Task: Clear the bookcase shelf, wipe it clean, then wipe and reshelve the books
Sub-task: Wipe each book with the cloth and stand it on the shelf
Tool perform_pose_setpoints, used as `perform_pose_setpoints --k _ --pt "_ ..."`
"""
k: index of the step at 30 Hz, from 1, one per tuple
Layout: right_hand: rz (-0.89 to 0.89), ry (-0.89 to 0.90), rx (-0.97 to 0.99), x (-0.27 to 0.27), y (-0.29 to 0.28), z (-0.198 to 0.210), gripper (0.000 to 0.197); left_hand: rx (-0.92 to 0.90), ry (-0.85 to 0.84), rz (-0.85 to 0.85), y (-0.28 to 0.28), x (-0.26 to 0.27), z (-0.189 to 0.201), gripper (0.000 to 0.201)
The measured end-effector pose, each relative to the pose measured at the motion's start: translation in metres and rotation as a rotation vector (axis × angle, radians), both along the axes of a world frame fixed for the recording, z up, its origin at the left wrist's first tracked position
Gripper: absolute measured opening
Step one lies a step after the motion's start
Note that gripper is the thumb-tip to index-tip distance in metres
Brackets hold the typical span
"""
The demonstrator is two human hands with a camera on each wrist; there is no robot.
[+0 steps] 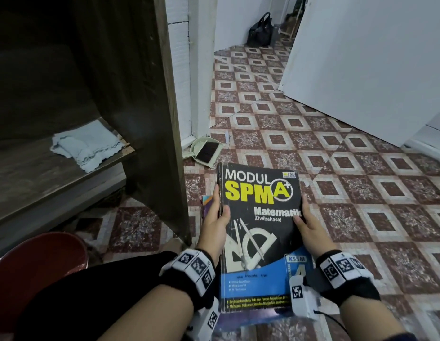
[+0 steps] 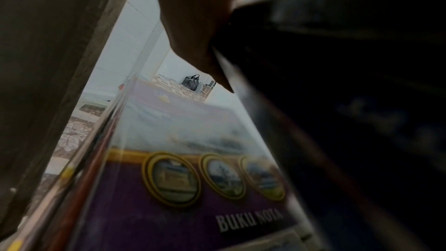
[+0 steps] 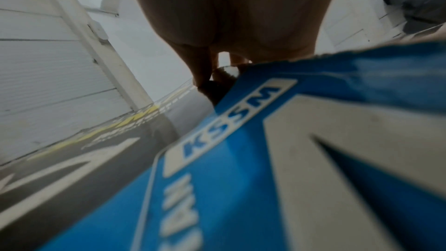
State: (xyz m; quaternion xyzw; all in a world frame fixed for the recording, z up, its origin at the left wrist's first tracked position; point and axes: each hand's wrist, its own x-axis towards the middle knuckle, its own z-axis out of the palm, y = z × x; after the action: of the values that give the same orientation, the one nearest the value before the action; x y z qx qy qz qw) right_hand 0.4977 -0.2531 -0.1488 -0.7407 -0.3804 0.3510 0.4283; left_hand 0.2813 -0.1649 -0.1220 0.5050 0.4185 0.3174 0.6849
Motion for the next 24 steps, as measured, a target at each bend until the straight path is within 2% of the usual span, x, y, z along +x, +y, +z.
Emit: perform_pose_setpoints --k 8,15,19,24 --pt "0.0 -0.138 0.029 0.007 0.006 0.037 0.062 0.043 -0.009 0.004 0.008 -0.001 0.025 0.059" --pt "0.02 -0.247 0.09 -0.023 0.01 0.112 0.063 0.095 -0.035 0.017 0.017 -0.032 0.075 0.057" --pt "0.105 -0.236 0.246 -0.046 0.02 0.142 0.067 0.175 -0.03 0.037 0.023 -0.068 0.11 0.055" --pt "0.109 -0.139 0.362 -0.062 0.005 0.156 0.059 0.278 -0.001 0.029 0.015 -0.093 0.155 0.048"
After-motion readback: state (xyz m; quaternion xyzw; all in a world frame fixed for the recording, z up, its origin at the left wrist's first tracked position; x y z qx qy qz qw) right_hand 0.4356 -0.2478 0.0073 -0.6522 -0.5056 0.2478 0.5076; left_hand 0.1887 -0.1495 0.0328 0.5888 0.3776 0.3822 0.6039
